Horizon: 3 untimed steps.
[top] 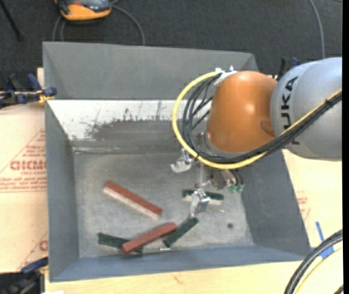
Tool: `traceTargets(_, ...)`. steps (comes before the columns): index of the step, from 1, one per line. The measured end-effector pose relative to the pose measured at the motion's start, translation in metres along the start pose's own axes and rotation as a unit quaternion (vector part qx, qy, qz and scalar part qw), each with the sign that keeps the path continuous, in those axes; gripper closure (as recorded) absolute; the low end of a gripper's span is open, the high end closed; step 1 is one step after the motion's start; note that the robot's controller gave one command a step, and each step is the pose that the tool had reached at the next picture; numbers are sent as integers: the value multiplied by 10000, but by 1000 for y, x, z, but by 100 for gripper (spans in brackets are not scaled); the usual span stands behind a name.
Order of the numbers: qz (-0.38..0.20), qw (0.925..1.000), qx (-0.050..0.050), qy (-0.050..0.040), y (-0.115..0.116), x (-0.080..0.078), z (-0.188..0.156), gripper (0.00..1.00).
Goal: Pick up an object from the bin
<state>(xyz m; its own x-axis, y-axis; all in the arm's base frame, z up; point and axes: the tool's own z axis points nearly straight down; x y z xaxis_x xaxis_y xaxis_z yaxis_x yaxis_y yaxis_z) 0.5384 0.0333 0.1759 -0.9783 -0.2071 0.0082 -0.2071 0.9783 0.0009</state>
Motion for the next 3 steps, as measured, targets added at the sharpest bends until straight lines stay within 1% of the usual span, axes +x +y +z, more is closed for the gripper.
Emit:
traceTargets(1,-189,9998,15,-115,10,9,20,0)
traceTargets(2,155,9998,-6,-111,78,-49,99,100)
traceTargets(3,158,9998,-7,-111,78,-49,99,100)
